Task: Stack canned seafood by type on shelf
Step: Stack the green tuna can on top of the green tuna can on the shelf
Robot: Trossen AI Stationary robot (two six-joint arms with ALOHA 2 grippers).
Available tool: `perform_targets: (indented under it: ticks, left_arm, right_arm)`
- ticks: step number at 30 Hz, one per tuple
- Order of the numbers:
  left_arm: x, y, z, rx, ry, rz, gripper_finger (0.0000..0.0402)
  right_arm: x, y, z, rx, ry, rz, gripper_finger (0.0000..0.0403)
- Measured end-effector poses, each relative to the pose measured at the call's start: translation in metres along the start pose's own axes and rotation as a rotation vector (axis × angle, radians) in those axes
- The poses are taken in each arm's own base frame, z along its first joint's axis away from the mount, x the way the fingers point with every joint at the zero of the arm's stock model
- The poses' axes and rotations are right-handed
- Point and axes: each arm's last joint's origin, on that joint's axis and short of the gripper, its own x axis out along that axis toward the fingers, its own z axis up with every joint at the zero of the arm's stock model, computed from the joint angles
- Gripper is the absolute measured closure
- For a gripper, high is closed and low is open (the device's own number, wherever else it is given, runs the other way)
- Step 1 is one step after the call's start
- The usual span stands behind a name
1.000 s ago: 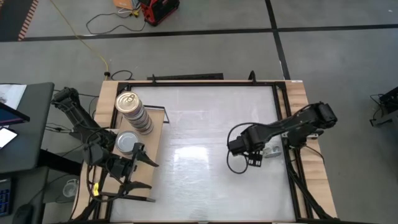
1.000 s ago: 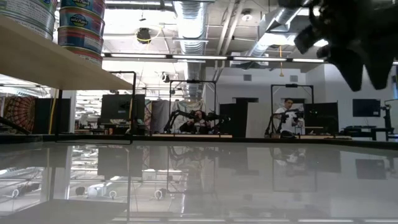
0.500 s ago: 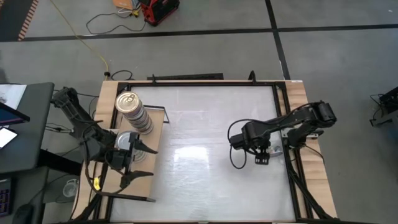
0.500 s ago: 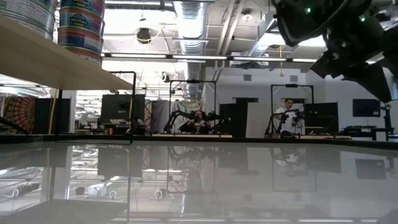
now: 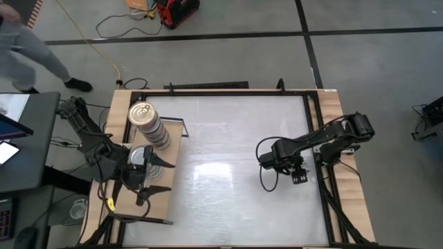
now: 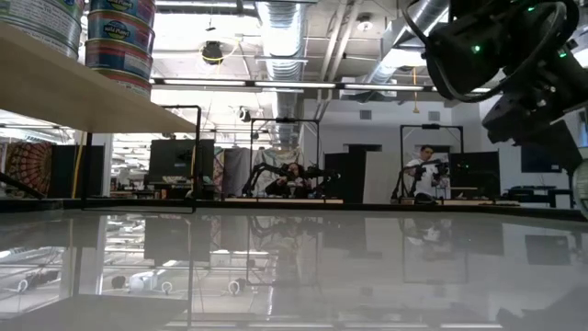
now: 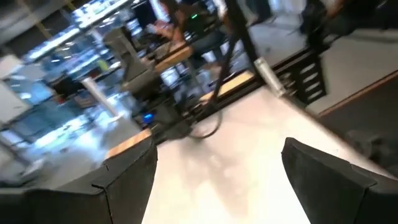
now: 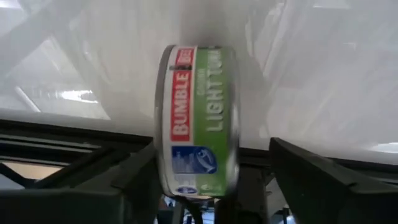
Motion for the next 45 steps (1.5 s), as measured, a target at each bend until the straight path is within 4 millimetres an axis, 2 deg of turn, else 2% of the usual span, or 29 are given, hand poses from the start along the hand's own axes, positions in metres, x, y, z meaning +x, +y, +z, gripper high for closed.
perform_targets:
  ticks: [5, 10, 15, 19, 26, 32, 38, 45]
  left_arm:
    - [-0.002, 0.002, -0.005, 0.065, 0.063, 0.076, 0.007]
    - [-0.002, 0.002, -0.005, 0.102, 0.071, 0.082, 0.007]
    - [-0.002, 0.003, -0.001, 0.121, 0.039, 0.092, 0.007]
    - [-0.003, 0.007, 0.009, 0.118, -0.019, 0.051, 0.007]
    - [-0.008, 0.016, 0.026, 0.056, -0.072, 0.034, 0.007]
    - [-0.011, 0.021, 0.035, -0.003, -0.074, -0.003, 0.007]
    - [0.005, 0.007, 0.033, 0.209, 0.029, 0.062, 0.007]
    - [0.03, -0.011, 0.038, 0.644, 0.198, 0.197, 0.007]
  right_arm:
    - [0.001, 0.0, 0.001, -0.001, -0.01, -0.005, 0.0158]
    - [0.0, 0.0, 0.004, -0.003, -0.038, 0.003, 0.0243]
    - [-0.015, -0.004, 0.007, 0.013, -0.113, 0.039, 0.0242]
    - [-0.039, -0.012, 0.003, 0.046, -0.229, 0.057, 0.0242]
    - [-0.086, -0.024, -0.011, 0.107, -0.538, 0.078, 0.0232]
    - [-0.115, -0.03, -0.02, 0.107, -0.795, 0.073, 0.0238]
    - [-0.141, -0.035, -0.02, 0.091, -1.055, 0.12, 0.0236]
    - [-0.166, -0.05, -0.018, 0.08, -1.281, 0.296, 0.0237]
